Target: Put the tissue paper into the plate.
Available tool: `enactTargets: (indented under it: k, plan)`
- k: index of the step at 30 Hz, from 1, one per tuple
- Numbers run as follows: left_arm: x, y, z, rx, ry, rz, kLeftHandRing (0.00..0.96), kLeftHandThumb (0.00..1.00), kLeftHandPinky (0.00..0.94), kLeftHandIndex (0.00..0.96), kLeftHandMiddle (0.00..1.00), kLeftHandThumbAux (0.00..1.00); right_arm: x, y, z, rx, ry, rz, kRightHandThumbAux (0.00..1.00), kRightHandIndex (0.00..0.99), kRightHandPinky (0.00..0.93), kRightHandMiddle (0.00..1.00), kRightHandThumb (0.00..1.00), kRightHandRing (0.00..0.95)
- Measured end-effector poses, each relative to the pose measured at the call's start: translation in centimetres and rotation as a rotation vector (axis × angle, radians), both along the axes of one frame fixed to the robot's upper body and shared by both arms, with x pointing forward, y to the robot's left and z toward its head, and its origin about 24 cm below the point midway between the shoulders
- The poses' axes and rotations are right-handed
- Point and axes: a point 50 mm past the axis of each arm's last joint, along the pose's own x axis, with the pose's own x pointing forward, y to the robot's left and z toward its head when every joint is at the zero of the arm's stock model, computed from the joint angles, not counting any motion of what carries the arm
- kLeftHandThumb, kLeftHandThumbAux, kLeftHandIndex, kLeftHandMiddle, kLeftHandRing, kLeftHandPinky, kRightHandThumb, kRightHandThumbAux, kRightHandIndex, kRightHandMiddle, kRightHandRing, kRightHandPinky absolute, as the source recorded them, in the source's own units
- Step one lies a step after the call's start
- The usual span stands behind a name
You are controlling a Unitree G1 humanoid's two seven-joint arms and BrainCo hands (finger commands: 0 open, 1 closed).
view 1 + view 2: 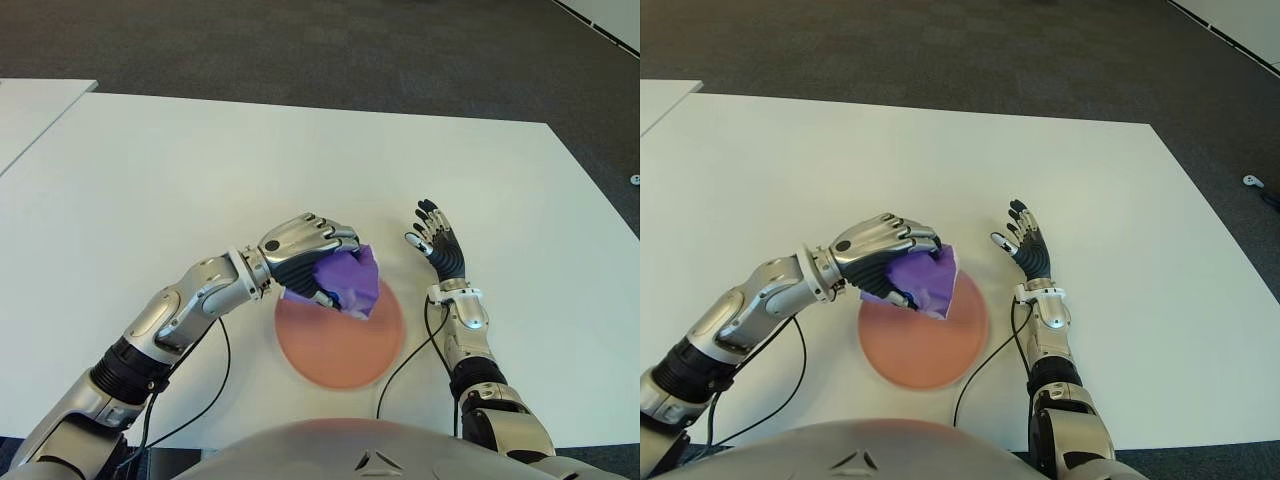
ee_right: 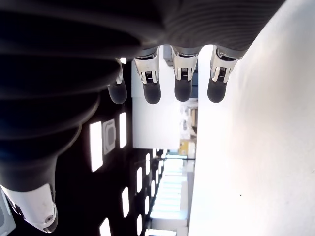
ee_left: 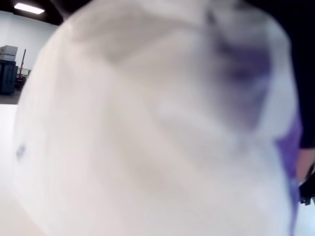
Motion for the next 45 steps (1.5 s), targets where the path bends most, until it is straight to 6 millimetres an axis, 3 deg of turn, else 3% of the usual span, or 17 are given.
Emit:
enactTargets:
  k: [22,26,28,30,32,33,35,37,40,45]
  plan:
    - [-0.6,-0.2,-0.6,0.034,-0.006,-0.033,0.842,0.746,0.828,0.442,0.833,0.698,0.0,0.0,0.0,0.000,0.000,0.000,0.644,0.000,0.018,0.008,0.151,0.000]
    - [-0.8,-0.2,-1.1,0.047,-0.011,-0.032,0.788,0.745,0.730,0.443,0.793,0.698,0.0,0.0,0.0,0.000,0.000,0.000,0.644,0.000,0.018,0.008,0.151,0.000]
    - [-0.9,-0.2,-1.2,0.038,-0.029,-0.034,0.676,0.805,0.606,0.422,0.660,0.679,0.0,0.0,0.0,0.000,0.000,0.000,0.644,0.000,0.018,0.008,0.151,0.000]
    - [-1.0,-0.2,-1.3,0.018,-0.052,-0.036,0.583,0.821,0.518,0.414,0.605,0.674,0.0,0.0,0.0,0.000,0.000,0.000,0.644,0.000,0.018,0.008,0.151,0.000]
    - [-1.0,-0.3,-1.3,-0.003,-0.075,-0.042,0.356,0.732,0.314,0.407,0.394,0.702,0.0,0.0,0.0,0.000,0.000,0.000,0.644,0.000,0.018,0.008,0.151,0.000]
    - [-1.0,-0.3,-1.4,-0.011,-0.085,-0.045,0.324,0.720,0.285,0.407,0.364,0.706,0.0,0.0,0.0,0.000,0.000,0.000,0.644,0.000,0.018,0.008,0.151,0.000]
    - [-1.1,-0.3,-1.5,-0.016,-0.096,-0.055,0.132,0.331,0.116,0.180,0.163,0.652,0.0,0.0,0.0,0.000,0.000,0.000,0.644,0.000,0.018,0.008,0.151,0.000]
    - [-1.1,-0.3,-1.6,-0.003,-0.095,-0.069,0.067,0.183,0.059,0.092,0.083,0.623,0.0,0.0,0.0,0.000,0.000,0.000,0.644,0.000,0.018,0.008,0.151,0.000]
    - [-1.2,-0.3,-2.0,0.027,-0.082,-0.089,0.022,0.064,0.019,0.030,0.027,0.575,0.0,0.0,0.0,0.001,0.000,0.000,0.644,0.000,0.018,0.008,0.151,0.000]
    - [-1.4,0.0,-2.6,0.058,-0.064,-0.118,0.003,0.010,0.003,0.004,0.004,0.523,0.0,0.0,0.0,0.001,0.000,-0.001,0.644,0.000,0.018,0.008,0.151,0.000]
